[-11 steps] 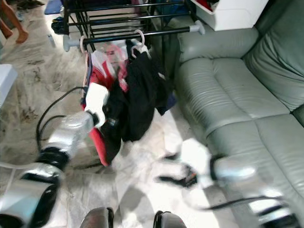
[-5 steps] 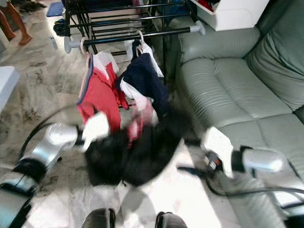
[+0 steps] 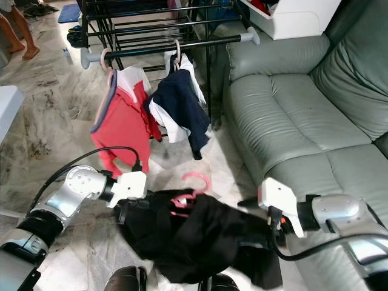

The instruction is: Hang hanger

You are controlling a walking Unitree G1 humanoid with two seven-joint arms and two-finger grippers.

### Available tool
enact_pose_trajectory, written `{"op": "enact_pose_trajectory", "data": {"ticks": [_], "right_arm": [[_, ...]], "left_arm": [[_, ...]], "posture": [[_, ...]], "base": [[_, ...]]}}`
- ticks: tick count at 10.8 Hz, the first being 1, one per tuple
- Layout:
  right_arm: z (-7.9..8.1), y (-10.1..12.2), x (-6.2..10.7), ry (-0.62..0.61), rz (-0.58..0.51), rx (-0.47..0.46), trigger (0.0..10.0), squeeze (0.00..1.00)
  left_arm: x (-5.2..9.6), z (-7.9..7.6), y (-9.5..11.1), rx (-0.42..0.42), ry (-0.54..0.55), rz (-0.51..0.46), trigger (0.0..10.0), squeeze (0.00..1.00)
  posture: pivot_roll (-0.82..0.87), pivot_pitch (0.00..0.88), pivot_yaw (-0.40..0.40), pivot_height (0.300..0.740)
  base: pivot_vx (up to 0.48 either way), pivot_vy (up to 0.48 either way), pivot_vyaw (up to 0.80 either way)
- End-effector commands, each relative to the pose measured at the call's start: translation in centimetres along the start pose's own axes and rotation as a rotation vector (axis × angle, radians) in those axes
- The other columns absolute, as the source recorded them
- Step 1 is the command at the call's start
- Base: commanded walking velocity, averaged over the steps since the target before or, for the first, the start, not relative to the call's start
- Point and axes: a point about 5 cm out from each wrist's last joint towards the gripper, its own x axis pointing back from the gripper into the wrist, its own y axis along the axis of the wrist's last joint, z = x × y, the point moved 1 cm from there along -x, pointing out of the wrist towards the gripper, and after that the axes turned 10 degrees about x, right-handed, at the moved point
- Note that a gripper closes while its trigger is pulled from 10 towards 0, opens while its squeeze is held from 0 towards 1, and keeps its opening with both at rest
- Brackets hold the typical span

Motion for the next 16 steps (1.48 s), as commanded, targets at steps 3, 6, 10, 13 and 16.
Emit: {"op": "enact_pose_trajectory", "data": {"ticks": [3, 6, 10, 13, 16], "right_arm": [[-0.9, 0.1, -0.9, 0.094, -0.013, 0.001, 0.0, 0.00], [-1.3, -0.3, -1.7, 0.178, -0.007, -0.020, 0.0, 0.00], [-1.4, -1.2, -1.4, 0.221, 0.004, -0.064, 0.0, 0.00], [-1.2, -1.6, -1.5, 0.249, 0.007, -0.093, 0.0, 0.00], [-1.1, -1.7, -2.0, 0.267, -0.004, -0.108, 0.0, 0.00]], "left_arm": [[-0.6, -0.5, 1.3, -0.043, -0.046, -0.055, 0.0, 0.00], [-0.9, -0.6, 1.5, -0.053, -0.061, -0.064, 0.0, 0.00], [-0.9, -0.6, 1.4, -0.044, -0.058, -0.067, 0.0, 0.00], [-1.0, -0.6, 1.4, -0.040, -0.053, -0.066, 0.0, 0.00], [-1.0, -0.7, 1.4, -0.033, -0.053, -0.072, 0.0, 0.00]], "posture": [[-0.07, 0.076, 0.014, 0.740], [-0.07, 0.073, 0.003, 0.740], [-0.06, 0.069, -0.001, 0.740], [-0.06, 0.063, 0.001, 0.740], [-0.06, 0.066, 0.000, 0.740]], "base": [[0.000, 0.000, 0.00], [0.000, 0.000, 0.00], [0.000, 0.000, 0.00], [0.000, 0.000, 0.00], [0.000, 0.000, 0.00]]}}
